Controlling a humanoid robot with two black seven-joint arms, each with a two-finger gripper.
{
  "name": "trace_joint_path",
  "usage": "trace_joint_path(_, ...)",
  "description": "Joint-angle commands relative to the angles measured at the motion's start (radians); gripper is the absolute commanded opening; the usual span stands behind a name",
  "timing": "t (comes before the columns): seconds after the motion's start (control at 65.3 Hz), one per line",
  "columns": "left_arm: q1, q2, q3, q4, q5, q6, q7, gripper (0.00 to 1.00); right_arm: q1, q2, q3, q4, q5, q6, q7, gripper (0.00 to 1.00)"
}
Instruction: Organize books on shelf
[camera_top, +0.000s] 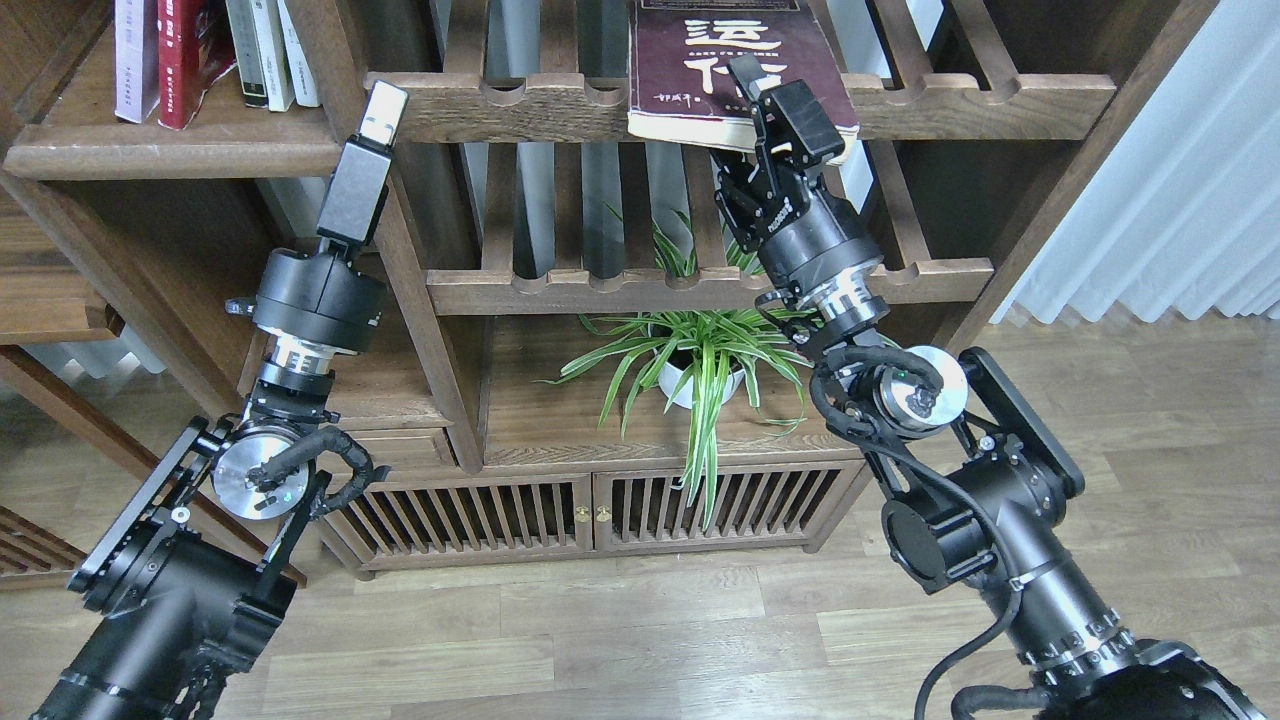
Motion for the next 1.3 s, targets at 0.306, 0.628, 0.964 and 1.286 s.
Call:
trace_joint_path(0.306, 0.002, 0.000, 0.002, 0.003, 0.000, 0.000, 0.000, 0.89, 0.027, -0.018, 0.000, -0.005, -0.002, -0.026, 0.014, 0.50)
trace_joint_path(0.628, 0.010, 0.000, 0.005, 0.003, 0.000, 0.000, 0.000, 0.89, 0.025, -0.029, 0.000, -0.020, -0.003, -0.026, 0.049, 0.20)
trace_joint_path(0.964, 0.034, 0.000, 0.017, 0.038, -0.025, 0.000, -0.002, 0.87, 0.018, -0.025, 0.023, -0.022, 0.003, 0.054, 0.066, 0.05)
trace_joint_path(1.286, 0.034, 0.000, 0.040, 0.058, -0.035, 0.000, -0.002, 0.88, -0.110, -0.025, 0.001, 0.023, 0.014, 0.428, 0.025, 0.02)
